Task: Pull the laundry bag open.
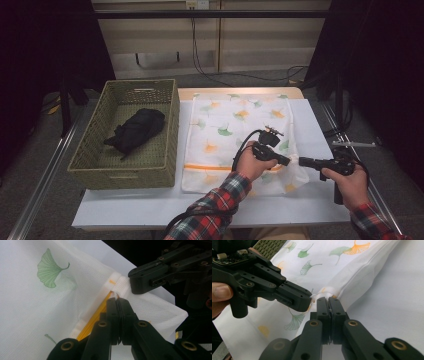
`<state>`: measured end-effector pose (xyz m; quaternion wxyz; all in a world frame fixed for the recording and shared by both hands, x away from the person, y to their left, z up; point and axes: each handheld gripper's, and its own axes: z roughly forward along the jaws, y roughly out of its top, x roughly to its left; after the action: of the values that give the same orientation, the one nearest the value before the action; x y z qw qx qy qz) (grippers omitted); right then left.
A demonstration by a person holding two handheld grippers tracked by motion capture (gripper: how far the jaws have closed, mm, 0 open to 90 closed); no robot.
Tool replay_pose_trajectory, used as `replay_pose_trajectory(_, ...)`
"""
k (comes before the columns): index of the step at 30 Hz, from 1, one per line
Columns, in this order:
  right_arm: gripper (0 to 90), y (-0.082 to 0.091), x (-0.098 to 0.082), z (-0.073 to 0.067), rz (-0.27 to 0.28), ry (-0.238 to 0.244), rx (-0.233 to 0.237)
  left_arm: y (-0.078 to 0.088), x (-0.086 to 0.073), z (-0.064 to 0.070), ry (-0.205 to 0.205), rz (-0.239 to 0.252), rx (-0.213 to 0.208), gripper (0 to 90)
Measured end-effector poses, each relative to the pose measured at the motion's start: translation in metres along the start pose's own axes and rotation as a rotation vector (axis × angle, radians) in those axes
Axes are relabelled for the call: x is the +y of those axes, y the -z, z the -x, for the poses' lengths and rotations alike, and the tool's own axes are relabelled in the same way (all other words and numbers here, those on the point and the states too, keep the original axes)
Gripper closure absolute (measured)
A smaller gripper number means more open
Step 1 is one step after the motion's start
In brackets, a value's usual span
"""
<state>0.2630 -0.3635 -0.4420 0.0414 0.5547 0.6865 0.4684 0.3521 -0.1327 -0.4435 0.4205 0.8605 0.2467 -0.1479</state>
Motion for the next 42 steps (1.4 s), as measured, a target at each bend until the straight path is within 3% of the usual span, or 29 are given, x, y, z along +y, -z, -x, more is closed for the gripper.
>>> replay_pose_trajectory(13, 88.7, 0.000, 0.000, -0.001, 0.000, -0.001, 0.006, -0.001, 0.002, 0.002, -0.018, -0.030, 0.026, 89.7)
replay_pose_trajectory(20, 87.1, -0.001, 0.000, 0.000, 0.004, -0.035, 0.023, 0.003, 0.003, 0.003, -0.012, -0.043, 0.028, 90.0)
replay_pose_trajectory(24, 81.2, -0.003, -0.001, 0.000, -0.001, -0.055, 0.033, 0.005, 0.004, 0.002, -0.010, -0.063, 0.033, 90.0)
replay_pose_trajectory(30, 73.7, -0.005, -0.002, 0.000, -0.010, -0.090, 0.039, 0.005, 0.003, 0.004, 0.007, -0.045, 0.020, 90.0)
replay_pose_trajectory(33, 70.9, -0.006, -0.001, 0.000, -0.011, -0.096, 0.040, 0.006, 0.004, 0.003, -0.005, -0.051, 0.020, 90.0)
replay_pose_trajectory(34, 67.2, -0.006, -0.002, 0.000, -0.012, -0.120, 0.053, 0.006, 0.004, 0.003, -0.005, -0.056, 0.021, 90.0)
replay_pose_trajectory(38, 65.8, -0.008, -0.002, 0.000, -0.019, -0.110, 0.048, 0.007, 0.005, 0.003, 0.002, -0.047, 0.015, 90.0)
replay_pose_trajectory(40, 63.0, -0.010, -0.003, 0.001, -0.029, -0.139, 0.058, 0.008, 0.005, 0.003, -0.008, -0.055, 0.014, 90.0)
replay_pose_trajectory(42, 62.3, -0.010, -0.003, 0.001, -0.033, -0.140, 0.062, 0.008, 0.005, 0.003, -0.004, -0.046, 0.013, 90.0)
